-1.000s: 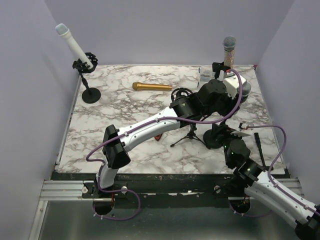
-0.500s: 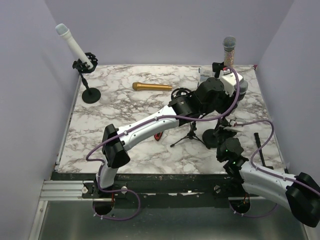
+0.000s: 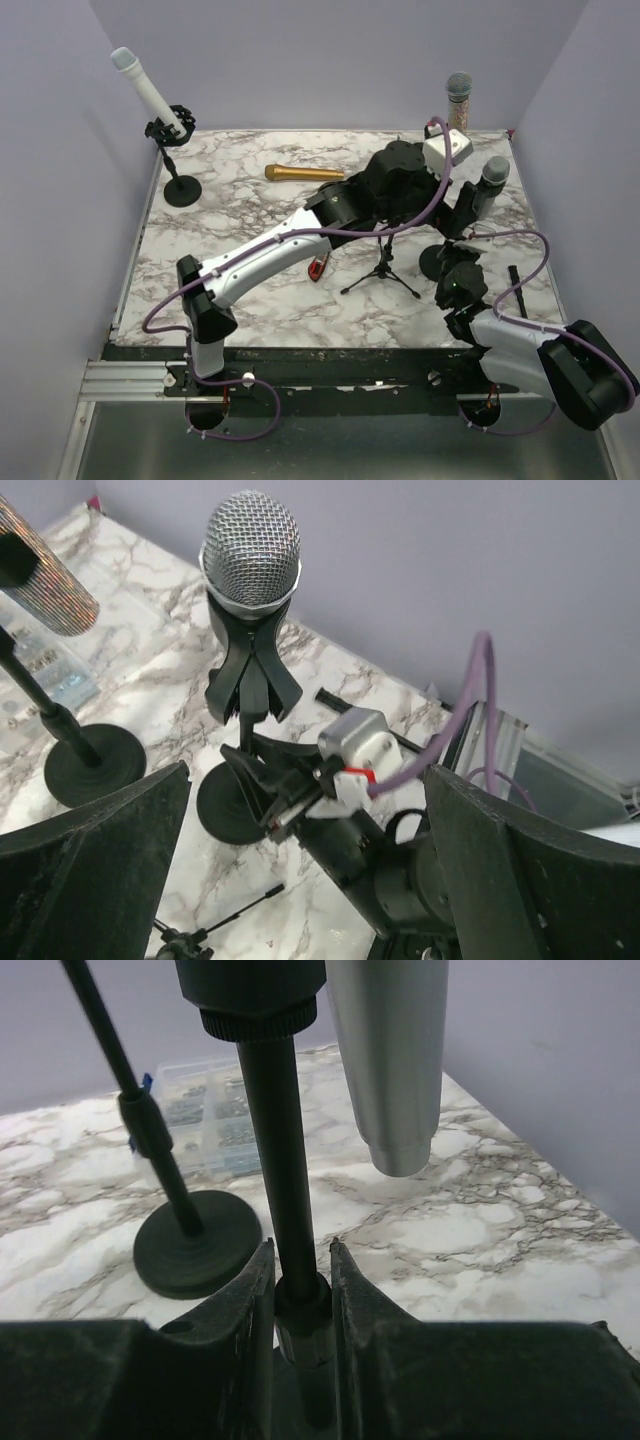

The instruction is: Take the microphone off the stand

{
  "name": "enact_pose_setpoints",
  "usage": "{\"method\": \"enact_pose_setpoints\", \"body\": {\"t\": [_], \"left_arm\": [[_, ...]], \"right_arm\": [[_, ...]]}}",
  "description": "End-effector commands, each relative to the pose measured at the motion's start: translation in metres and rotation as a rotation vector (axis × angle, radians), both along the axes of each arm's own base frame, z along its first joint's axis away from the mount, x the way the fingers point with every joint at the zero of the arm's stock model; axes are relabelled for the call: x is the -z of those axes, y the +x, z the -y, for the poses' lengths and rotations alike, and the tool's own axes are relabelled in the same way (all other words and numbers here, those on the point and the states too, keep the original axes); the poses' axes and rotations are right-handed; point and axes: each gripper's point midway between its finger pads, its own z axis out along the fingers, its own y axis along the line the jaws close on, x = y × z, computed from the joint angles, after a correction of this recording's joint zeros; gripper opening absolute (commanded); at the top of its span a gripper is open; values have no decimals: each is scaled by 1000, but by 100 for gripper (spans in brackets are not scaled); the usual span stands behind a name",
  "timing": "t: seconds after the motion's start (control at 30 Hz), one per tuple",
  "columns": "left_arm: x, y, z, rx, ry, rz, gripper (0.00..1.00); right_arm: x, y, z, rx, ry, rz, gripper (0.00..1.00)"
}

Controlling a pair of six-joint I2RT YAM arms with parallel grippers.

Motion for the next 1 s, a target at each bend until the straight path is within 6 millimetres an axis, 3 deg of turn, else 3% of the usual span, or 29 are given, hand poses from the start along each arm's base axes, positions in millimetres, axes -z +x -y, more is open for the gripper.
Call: {"method": "enact_pose_setpoints", "body": {"t": [0.0,0.07,0.2,0.33,0.47,0.6,0.7,0.87,0.97], "left_arm": [[-51,-22,-51,16,-72,11,99],[-57,-26,-72,-1,-83,14,99],[-64,-39,-115,-38,-116,27,99],[-54,-55,-154,-64,-120,27,99],[-32,-66,-185,-108,-115,3,99],[-14,-71,-204,-141,-125,-21,99],[-8,-73,-210,-153,-143,-36,99],[-3,-76,-214,-153,-152,-51,99],[2,-77,-216,-158,-149,-55,99]], "right_arm": [[-26,15,16,48,52,98,1],[-27,21,26,77,55,112,1],[-28,39,24,70,-4,106,4],[-25,44,22,68,-4,122,7],[-17,30,21,31,58,108,29],[-14,13,18,-14,170,70,38],[-19,2,17,-37,237,82,53],[-3,-5,0,-98,348,-73,64],[22,-16,-17,-168,400,-215,72]]}}
